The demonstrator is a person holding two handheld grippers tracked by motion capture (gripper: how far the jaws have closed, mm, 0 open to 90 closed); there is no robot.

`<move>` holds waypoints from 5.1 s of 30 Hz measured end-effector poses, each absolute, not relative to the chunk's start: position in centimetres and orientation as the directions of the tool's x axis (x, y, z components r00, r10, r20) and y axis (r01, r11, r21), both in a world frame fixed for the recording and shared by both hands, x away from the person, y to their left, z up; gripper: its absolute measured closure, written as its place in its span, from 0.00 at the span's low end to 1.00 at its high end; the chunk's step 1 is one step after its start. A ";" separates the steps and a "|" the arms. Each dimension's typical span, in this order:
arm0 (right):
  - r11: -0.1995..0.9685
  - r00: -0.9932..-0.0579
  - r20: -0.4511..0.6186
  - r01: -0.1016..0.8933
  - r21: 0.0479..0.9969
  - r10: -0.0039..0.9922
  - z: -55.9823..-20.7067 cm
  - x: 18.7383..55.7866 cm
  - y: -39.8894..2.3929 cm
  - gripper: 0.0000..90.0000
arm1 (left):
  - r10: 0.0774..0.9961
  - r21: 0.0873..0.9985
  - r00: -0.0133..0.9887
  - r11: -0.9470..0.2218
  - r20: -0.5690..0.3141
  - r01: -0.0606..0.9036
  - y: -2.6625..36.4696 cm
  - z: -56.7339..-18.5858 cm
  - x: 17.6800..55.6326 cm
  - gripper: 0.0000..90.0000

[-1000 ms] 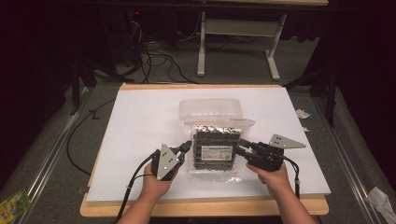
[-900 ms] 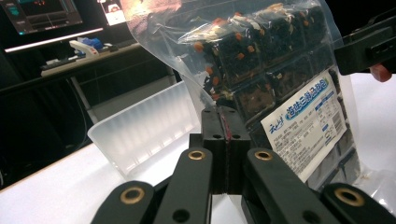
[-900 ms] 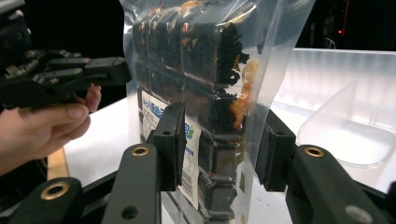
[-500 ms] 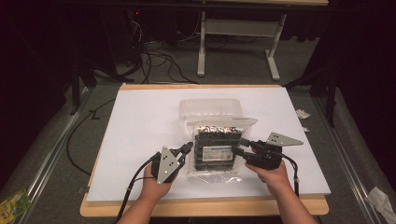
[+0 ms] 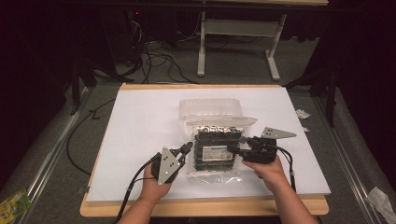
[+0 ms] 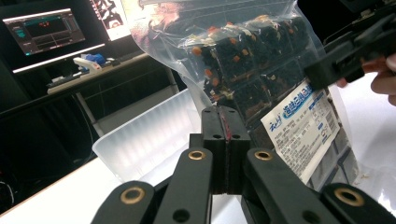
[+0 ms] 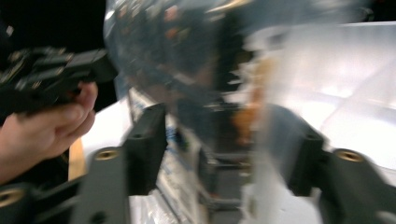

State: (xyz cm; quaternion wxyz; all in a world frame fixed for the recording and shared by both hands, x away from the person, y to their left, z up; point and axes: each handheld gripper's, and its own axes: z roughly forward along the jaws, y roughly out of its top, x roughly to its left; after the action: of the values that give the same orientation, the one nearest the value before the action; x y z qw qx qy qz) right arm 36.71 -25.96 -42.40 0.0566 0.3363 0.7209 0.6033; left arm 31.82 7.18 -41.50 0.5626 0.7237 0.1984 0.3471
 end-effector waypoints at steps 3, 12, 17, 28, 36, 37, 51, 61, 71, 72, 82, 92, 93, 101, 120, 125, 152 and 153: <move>0.103 -0.793 0.269 0.383 0.918 0.546 -42.2 36.4 -25.4 0.65 | 0.685 0.952 0.677 -0.297 0.269 -0.077 7.3 -41.6 32.1 1.00; 0.124 -0.855 0.252 0.340 0.932 0.452 -41.2 35.2 -25.6 0.85 | 0.728 0.970 0.680 -0.217 0.087 0.109 8.1 -42.1 33.7 0.88; 0.108 -0.849 0.253 0.337 0.935 0.463 -40.8 34.8 -25.6 0.85 | 0.726 0.957 0.686 -0.230 0.049 0.175 8.7 -42.5 34.0 0.74; 0.073 -0.833 0.196 0.271 0.960 0.518 -39.3 33.7 -26.1 0.85 | 0.732 0.917 0.678 -0.306 0.056 0.255 10.3 -43.7 33.5 0.52; 0.051 -0.803 0.136 0.203 0.978 0.581 -38.1 33.0 -26.7 0.85 | 0.755 0.890 0.656 -0.318 0.029 0.327 12.3 -44.6 33.4 0.48; 0.046 -0.798 0.137 0.202 0.978 0.587 -38.0 32.9 -26.7 0.85 | 0.753 0.887 0.658 -0.324 0.030 0.329 12.4 -44.6 33.3 0.47; 0.038 -0.771 0.080 0.133 0.990 0.632 -36.3 32.7 -26.8 0.85 | 0.733 0.890 0.681 -0.304 -0.009 0.339 13.9 -44.7 33.2 0.39; 0.052 -0.747 0.052 0.116 0.992 0.663 -34.5 34.0 -25.5 0.85 | 0.727 0.902 0.687 -0.290 -0.008 0.318 14.0 -44.2 33.0 0.38; 0.028 -0.719 0.047 0.093 0.995 0.694 -33.0 36.2 -24.2 0.85 | 0.713 0.901 0.701 -0.302 -0.003 0.311 13.8 -44.2 33.0 0.38; 0.025 -0.715 0.047 0.090 0.996 0.697 -32.9 36.6 -24.1 0.85 | 0.711 0.901 0.703 -0.305 -0.001 0.309 13.8 -44.2 33.0 0.38; 0.035 -0.676 0.032 0.085 0.996 0.736 -32.6 39.3 -23.0 0.85 | 0.700 0.898 0.714 -0.325 0.019 0.295 13.7 -44.1 32.9 0.38; 0.056 -0.659 0.016 0.088 0.995 0.752 -33.1 42.6 -21.4 0.85 | 0.696 0.901 0.718 -0.321 0.016 0.291 13.8 -44.0 32.9 0.38; 0.057 -0.659 0.015 0.088 0.995 0.752 -33.2 42.9 -21.2 0.85 | 0.694 0.901 0.720 -0.321 0.013 0.293 13.9 -44.0 33.0 0.38; 0.069 -0.657 0.015 0.102 0.992 0.754 -34.0 44.9 -20.0 0.85 | 0.693 0.905 0.721 -0.311 0.006 0.292 14.0 -43.9 33.1 0.38; 0.129 -0.662 -0.004 0.140 0.982 0.750 -36.8 47.9 -18.3 0.85 | 0.693 0.907 0.721 -0.298 -0.008 0.296 14.2 -43.9 33.3 0.38; 0.145 -0.667 -0.019 0.134 0.980 0.745 -37.7 48.2 -17.9 0.85 | 0.692 0.908 0.722 -0.297 -0.009 0.296 14.3 -43.8 33.3 0.38; 0.071 -0.638 0.131 0.281 0.957 0.758 -42.0 47.6 -21.1 0.84 | 0.679 0.905 0.734 -0.303 -0.016 0.300 13.7 -44.0 33.5 0.38; 0.063 -0.637 0.137 0.281 0.958 0.758 -42.1 47.6 -21.2 0.84 | 0.677 0.904 0.736 -0.304 -0.017 0.301 13.7 -44.0 33.5 0.38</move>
State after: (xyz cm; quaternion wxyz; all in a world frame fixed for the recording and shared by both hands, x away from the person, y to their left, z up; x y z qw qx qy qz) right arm 47.57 -21.17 -42.07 0.2075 0.3718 0.6990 0.5746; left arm 33.52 13.69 -44.02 0.5011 0.7853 0.3113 0.1879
